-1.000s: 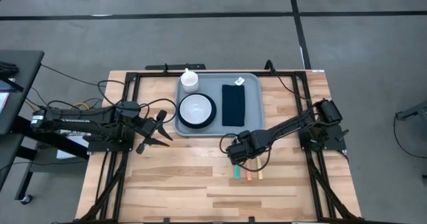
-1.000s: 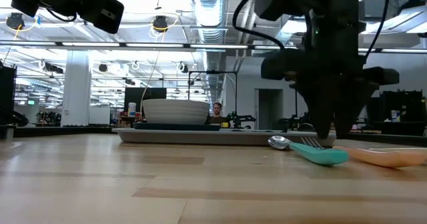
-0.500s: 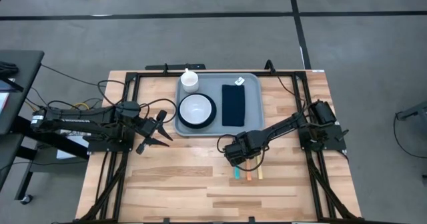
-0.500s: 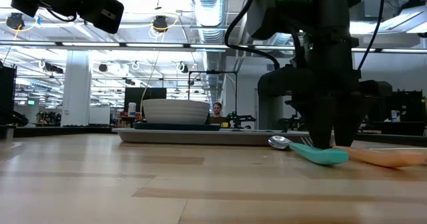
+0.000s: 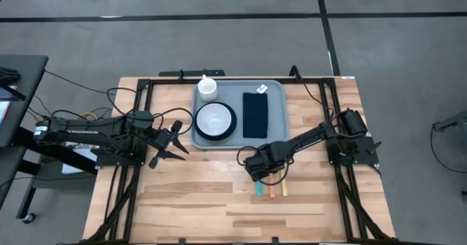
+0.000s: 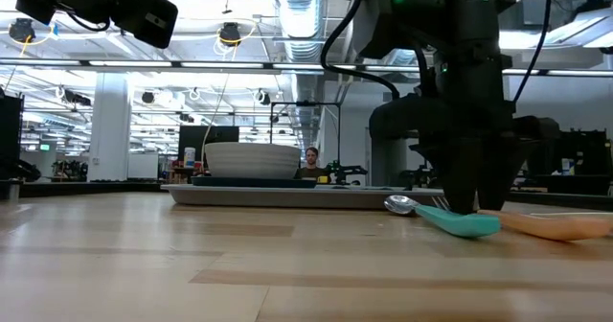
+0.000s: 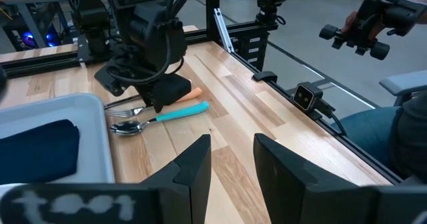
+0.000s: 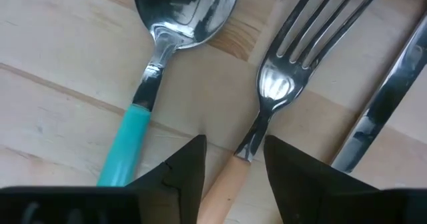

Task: Set up tray
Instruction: Put the orange fork on the blue table napkin

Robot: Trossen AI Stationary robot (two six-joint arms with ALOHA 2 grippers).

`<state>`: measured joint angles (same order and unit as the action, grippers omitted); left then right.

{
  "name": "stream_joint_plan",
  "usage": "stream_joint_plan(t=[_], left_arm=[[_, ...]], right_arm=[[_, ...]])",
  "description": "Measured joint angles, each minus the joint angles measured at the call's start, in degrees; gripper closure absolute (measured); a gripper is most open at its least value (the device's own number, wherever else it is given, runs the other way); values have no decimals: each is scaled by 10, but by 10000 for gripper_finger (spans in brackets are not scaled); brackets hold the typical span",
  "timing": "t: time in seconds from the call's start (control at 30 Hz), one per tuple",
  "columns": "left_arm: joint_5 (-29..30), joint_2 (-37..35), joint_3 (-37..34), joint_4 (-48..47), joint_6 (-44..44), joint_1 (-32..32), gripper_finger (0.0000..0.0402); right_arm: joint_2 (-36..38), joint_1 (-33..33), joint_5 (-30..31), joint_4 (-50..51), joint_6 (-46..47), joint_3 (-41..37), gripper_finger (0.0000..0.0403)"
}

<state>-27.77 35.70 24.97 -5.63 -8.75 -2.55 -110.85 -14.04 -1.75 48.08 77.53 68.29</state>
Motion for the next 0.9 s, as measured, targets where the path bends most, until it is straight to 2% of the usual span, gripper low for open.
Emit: stream_joint_plan(t=[0.9], left_arm=[[1, 0, 0, 0, 0, 0, 299]], right_arm=[[-1, 10, 14, 8, -12, -1, 258]])
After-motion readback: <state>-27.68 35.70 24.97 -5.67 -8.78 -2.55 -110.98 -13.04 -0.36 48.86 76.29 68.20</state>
